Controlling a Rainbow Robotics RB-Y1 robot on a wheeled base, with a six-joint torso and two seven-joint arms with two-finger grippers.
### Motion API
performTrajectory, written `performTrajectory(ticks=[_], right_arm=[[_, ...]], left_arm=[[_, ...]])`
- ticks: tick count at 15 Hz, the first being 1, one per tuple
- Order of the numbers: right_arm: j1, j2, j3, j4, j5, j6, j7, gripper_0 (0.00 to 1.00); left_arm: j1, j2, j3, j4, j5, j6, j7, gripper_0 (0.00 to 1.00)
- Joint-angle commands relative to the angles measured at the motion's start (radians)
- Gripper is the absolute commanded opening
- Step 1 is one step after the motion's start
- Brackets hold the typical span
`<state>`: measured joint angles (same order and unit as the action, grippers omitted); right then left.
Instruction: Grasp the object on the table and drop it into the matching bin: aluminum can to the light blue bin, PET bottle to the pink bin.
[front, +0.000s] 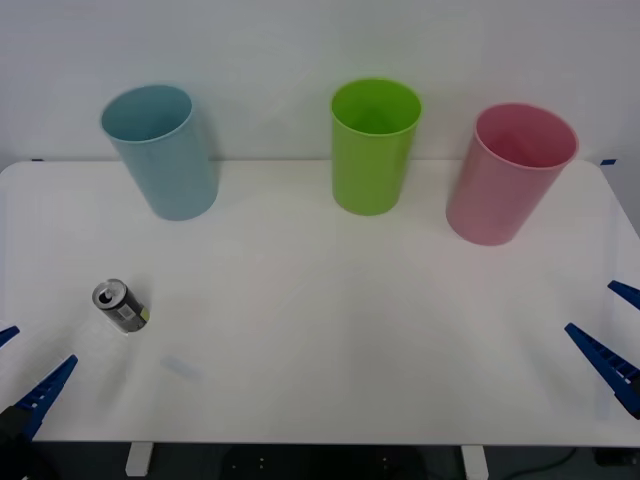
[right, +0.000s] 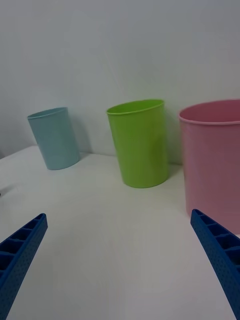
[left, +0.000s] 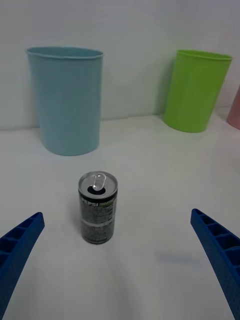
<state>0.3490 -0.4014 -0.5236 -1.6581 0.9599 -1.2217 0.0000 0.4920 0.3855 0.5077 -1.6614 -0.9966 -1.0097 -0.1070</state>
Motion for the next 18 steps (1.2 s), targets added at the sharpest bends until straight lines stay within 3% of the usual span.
performTrajectory(ticks=[1, 10, 18], right_arm=[[0.000, 0.000, 0.000, 0.000, 0.000, 0.000, 0.000, 1.00], [0.000, 0.000, 0.000, 0.000, 0.000, 0.000, 0.000, 1.00], [0.000, 0.000, 0.000, 0.000, 0.000, 0.000, 0.000, 1.00]], left_arm=[[0.025, 0.000, -0.043, 0.000, -0.001, 0.106, -0.046, 1.00], [0.031, 0.000, -0.164, 0.002, 0.016, 0.313, -0.046, 1.00], [-0.135, 0.000, -0.210, 0.169, -0.010, 0.318, -0.079, 1.00]])
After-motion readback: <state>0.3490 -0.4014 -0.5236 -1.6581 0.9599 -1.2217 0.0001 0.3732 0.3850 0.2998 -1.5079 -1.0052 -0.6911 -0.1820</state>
